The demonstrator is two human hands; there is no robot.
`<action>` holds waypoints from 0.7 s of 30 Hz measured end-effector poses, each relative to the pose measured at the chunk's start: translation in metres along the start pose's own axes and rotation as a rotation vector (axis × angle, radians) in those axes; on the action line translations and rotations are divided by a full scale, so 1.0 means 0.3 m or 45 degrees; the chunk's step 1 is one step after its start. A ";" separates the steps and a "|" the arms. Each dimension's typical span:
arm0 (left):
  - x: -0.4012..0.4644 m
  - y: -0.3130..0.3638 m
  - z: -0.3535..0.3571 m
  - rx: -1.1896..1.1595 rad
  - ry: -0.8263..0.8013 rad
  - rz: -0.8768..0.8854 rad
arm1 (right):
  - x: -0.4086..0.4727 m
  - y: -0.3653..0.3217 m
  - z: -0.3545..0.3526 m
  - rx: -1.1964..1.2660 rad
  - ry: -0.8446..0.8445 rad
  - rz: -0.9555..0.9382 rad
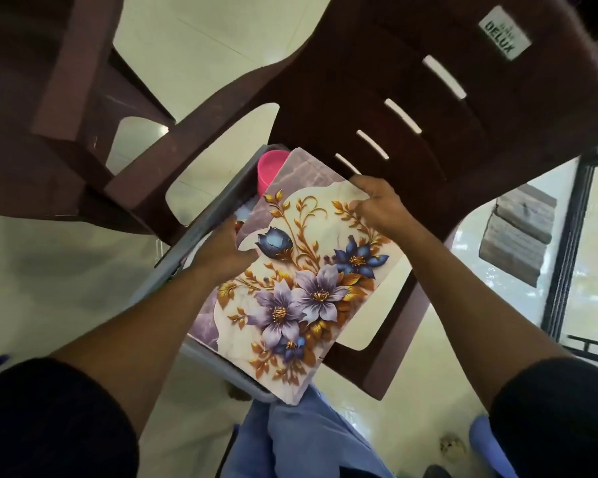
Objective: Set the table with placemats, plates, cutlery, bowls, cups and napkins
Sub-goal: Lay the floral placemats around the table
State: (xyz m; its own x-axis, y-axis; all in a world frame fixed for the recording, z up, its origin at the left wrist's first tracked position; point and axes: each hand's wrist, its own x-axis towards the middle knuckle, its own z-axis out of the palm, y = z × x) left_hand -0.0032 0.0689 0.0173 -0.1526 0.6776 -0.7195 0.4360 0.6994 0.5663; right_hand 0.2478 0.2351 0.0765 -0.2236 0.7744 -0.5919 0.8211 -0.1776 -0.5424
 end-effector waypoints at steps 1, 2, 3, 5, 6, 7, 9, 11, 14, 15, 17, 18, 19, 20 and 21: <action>-0.012 0.022 -0.019 -0.090 -0.011 -0.014 | -0.014 -0.033 -0.035 0.074 -0.032 -0.035; -0.012 0.038 -0.032 -0.193 -0.025 -0.060 | -0.020 -0.057 -0.065 0.132 -0.066 -0.077; -0.016 0.053 -0.053 -0.296 -0.043 -0.135 | -0.025 -0.086 -0.096 0.160 -0.101 -0.124; -0.049 0.083 -0.103 -0.473 -0.110 -0.249 | -0.046 -0.151 -0.163 0.155 -0.154 -0.197; -0.078 0.097 -0.129 -0.530 -0.150 -0.260 | -0.052 -0.180 -0.193 0.144 -0.180 -0.218; -0.112 0.108 -0.160 -0.546 -0.182 -0.238 | -0.054 -0.211 -0.217 0.127 -0.208 -0.233; -0.171 0.121 -0.211 -0.516 -0.186 -0.155 | -0.056 -0.277 -0.244 0.102 -0.262 -0.260; -0.230 0.138 -0.268 -0.472 -0.095 -0.101 | -0.069 -0.347 -0.251 0.073 -0.284 -0.305; -0.325 0.170 -0.377 -0.455 -0.006 -0.015 | -0.083 -0.455 -0.255 0.018 -0.212 -0.395; -0.365 0.175 -0.413 -0.447 0.018 0.006 | -0.094 -0.486 -0.253 -0.003 -0.196 -0.424; -0.440 0.180 -0.478 -0.402 0.069 0.029 | -0.114 -0.537 -0.248 -0.004 -0.197 -0.463; -0.485 0.177 -0.512 -0.361 0.101 0.034 | -0.127 -0.560 -0.243 0.006 -0.212 -0.484; -0.548 0.168 -0.547 -0.329 0.142 0.035 | -0.150 -0.591 -0.232 0.006 -0.242 -0.515; -0.599 0.159 -0.575 -0.304 0.163 0.030 | -0.169 -0.612 -0.220 0.010 -0.273 -0.542; -0.671 0.137 -0.607 -0.293 0.201 0.023 | -0.197 -0.653 -0.194 0.013 -0.322 -0.589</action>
State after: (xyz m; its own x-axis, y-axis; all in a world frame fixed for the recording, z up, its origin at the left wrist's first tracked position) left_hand -0.1160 0.0027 0.2585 -0.2906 0.7047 -0.6472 0.2298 0.7080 0.6678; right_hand 0.1308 0.2593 0.2524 -0.6825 0.6024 -0.4139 0.6017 0.1416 -0.7861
